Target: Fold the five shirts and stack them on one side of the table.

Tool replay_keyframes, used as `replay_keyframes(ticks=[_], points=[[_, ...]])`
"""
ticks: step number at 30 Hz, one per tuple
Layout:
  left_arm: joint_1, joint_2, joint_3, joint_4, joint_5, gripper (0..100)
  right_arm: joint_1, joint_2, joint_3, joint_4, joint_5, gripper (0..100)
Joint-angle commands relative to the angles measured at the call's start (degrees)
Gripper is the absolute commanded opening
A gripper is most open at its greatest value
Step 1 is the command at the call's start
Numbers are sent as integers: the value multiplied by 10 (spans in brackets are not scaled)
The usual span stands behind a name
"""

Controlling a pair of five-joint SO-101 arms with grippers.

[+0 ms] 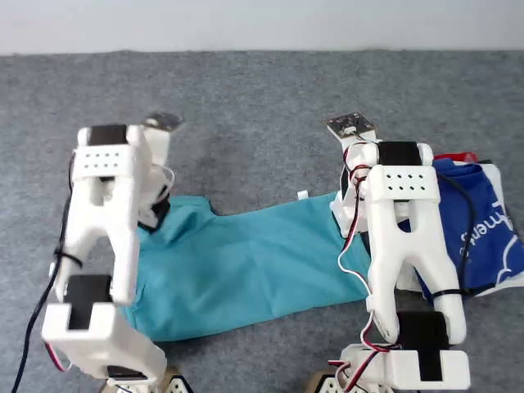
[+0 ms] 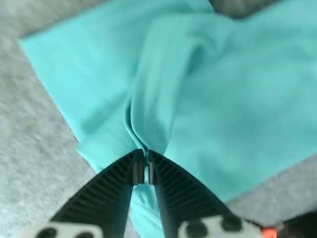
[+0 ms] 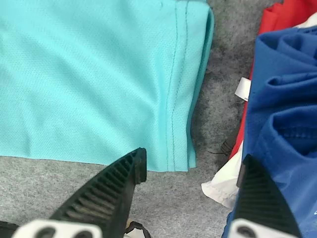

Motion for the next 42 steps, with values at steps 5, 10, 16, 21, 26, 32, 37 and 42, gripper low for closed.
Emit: replay_keyframes(ticks=[5,10,16,21,26,32,37,42], points=[[-2,-71,94,5,-64,15,-5,-27,0,-1,4,296],[-2,-75,129,11,-87,28,-5,-27,0,-1,4,296],[-2,-76,168,11,-115,59,-5,-27,0,-1,4,296],[-2,-76,167,16,-134,62,-5,-27,0,-1,4,296],[-2,-123,109,15,-132,58,-5,-26,0,-7,4,296],[0,-280,59,16,-131,62,-26,-21,0,-27,1,296],[-1,-380,83,16,-131,62,-134,-20,-2,-72,1,296],[-2,-413,151,15,-127,62,-218,-15,1,-138,-35,296]])
